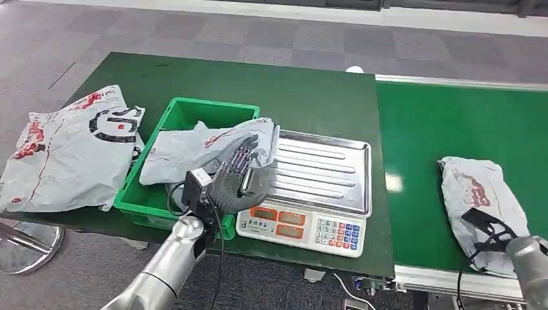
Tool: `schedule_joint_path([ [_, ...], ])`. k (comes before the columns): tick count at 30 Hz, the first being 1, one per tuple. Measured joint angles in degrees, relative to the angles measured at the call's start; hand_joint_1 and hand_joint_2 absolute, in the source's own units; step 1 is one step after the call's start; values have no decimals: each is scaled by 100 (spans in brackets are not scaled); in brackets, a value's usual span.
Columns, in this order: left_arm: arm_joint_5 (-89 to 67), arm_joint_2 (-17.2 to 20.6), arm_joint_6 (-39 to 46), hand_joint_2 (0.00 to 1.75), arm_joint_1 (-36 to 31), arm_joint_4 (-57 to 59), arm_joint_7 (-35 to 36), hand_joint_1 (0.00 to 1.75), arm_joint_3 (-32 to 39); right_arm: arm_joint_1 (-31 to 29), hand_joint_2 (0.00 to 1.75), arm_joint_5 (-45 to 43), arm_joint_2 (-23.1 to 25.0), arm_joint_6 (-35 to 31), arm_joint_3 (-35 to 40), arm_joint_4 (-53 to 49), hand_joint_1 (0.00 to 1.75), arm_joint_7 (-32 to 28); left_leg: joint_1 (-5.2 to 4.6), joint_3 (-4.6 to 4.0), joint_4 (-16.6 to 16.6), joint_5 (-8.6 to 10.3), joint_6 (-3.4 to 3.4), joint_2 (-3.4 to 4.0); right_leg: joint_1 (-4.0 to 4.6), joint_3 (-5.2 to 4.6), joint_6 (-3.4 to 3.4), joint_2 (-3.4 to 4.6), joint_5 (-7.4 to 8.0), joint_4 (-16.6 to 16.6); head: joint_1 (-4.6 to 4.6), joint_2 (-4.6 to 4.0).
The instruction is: Moved the parcel from conveyor to table for the left to box.
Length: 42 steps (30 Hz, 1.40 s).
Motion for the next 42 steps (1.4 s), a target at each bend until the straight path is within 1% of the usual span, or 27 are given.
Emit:
schedule_joint_path([
  [5,-4,39,113,175,52,-20,0,0,-4,-78,175,28,192,-136,57,0,175,-85,3,7,1,-1,0,13,3,3,0,16,1,0,0,0],
  [13,-13,87,157,175,85,-37,0,0,-17,-133,175,20,367,-184,129,0,175,-166,3,15,0,1,1,12,3,10,0,12,4,0,0,0],
  [17,-13,133,251,175,112,-72,0,0,-17,-236,175,-24,487,-641,131,-2,175,-515,2,11,-1,4,-1,17,2,9,-3,16,8,2,0,0],
  [20,-13,162,306,175,161,-147,-2,0,-17,-382,175,-195,643,-1402,131,-99,175,-921,1,12,-1,6,0,17,1,7,-3,18,7,2,0,0],
  [21,-13,177,310,175,175,-164,0,0,-17,-446,175,-225,688,-1525,131,-131,175,-970,1,12,-1,7,2,16,1,6,-3,14,7,2,0,0],
  [24,-13,210,326,175,223,-210,0,0,-17,-599,175,-241,789,-1600,131,-203,175,-1001,2,11,-1,8,2,2,2,9,-2,-3,6,2,0,0],
  [29,-15,247,330,175,255,-256,0,0,-17,-631,175,-260,887,-1644,131,-264,175,-1041,1,6,-1,8,3,0,1,8,-2,-4,5,2,0,0],
  [31,-17,254,345,175,267,-269,0,0,-17,-609,175,-440,925,-2086,131,-341,175,-1415,-1,3,-1,7,3,1,-2,6,-2,-3,6,2,0,0],
  [33,-17,262,350,175,292,-310,0,0,-17,-576,175,-704,981,-2814,109,-578,175,-2097,-2,3,-1,7,3,2,-2,2,-2,-2,6,2,0,0],
  [35,-35,260,336,175,305,-332,0,0,-17,-509,175,-984,1040,-3330,83,-984,175,-2676,0,4,-1,8,3,1,0,2,-2,-3,5,1,0,0],
  [37,-79,256,280,175,304,-334,0,0,-17,-284,175,-1376,1121,-3699,63,-1656,175,-3189,1,5,-1,8,3,-3,1,2,-2,-10,4,1,0,0],
  [39,-94,240,229,175,301,-332,0,0,-17,66,175,-1830,1228,-3998,-3,-2450,175,-3708,1,3,-2,8,3,-7,1,3,-3,-15,0,1,0,0],
  [41,-70,227,188,175,298,-332,0,0,-17,459,175,-2227,1352,-4168,-26,-3354,175,-4215,1,1,-3,6,2,-8,2,3,-3,-15,-2,2,0,0],
  [42,-57,227,186,175,298,-332,-2,0,-17,603,175,-2262,1407,-4188,-26,-3691,175,-4374,1,2,-4,5,1,-8,2,3,-3,-12,-3,2,0,0],
])
